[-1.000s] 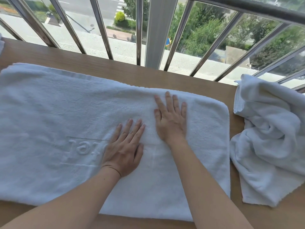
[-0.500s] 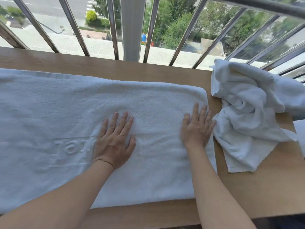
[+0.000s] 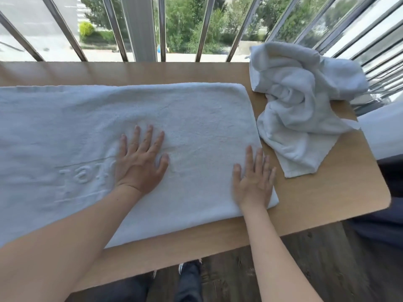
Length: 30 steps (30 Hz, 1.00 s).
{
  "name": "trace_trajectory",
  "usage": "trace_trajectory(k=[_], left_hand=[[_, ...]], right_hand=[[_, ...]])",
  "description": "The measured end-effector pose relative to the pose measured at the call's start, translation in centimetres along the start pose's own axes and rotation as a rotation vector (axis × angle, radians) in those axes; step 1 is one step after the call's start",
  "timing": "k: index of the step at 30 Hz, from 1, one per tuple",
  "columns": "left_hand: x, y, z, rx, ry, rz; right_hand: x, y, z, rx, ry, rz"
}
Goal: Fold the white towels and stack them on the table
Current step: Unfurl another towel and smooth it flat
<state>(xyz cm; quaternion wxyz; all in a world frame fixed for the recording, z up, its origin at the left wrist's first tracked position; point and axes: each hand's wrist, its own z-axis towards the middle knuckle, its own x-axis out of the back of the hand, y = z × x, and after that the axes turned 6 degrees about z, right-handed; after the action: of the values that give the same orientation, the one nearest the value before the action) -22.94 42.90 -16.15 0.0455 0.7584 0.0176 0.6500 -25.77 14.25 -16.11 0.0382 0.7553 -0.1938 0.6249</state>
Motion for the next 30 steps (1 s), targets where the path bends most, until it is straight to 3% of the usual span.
trace_trajectory(k=[2, 5, 7, 13, 17, 19, 24, 30], left_hand=[[0.1, 0.2, -0.3, -0.061, 0.016, -0.05], [0.2, 0.4, -0.8, -0.138, 0.058, -0.114], [0.0, 0.3, -1.2, -0.162, 0.055, -0.108], [-1.4, -0.8, -5.3, -0.144, -0.015, -0.043], [-1.0, -0.6, -8.2, -0.08, -0.067, -0.012], [-0.8, -0.3, -9.0, -0.055, -0.09, -0.015], [-0.4, -2.3, -11.1, -0.077, -0.043, -0.05], [-0.7, -10.3, -13.6, 0.038, -0.003, -0.016]], right_hand=[[-0.3, -1.3, -0.9, 0.015, 0.041, 0.007], [-1.9, -4.5, -3.9, 0.348, 0.016, 0.041], [-2.7, -4.5, -4.8, 0.452, -0.022, 0.027], [-0.6, 3.0, -2.4, 0.113, -0.008, 0.006], [0.3, 2.8, -2.5, -0.014, 0.025, -0.007], [0.0, -0.3, -3.4, 0.099, 0.058, 0.027], [-3.5, -12.4, -8.4, 0.491, -0.054, 0.206], [-7.0, -22.5, -12.9, 0.626, -0.126, 0.334]])
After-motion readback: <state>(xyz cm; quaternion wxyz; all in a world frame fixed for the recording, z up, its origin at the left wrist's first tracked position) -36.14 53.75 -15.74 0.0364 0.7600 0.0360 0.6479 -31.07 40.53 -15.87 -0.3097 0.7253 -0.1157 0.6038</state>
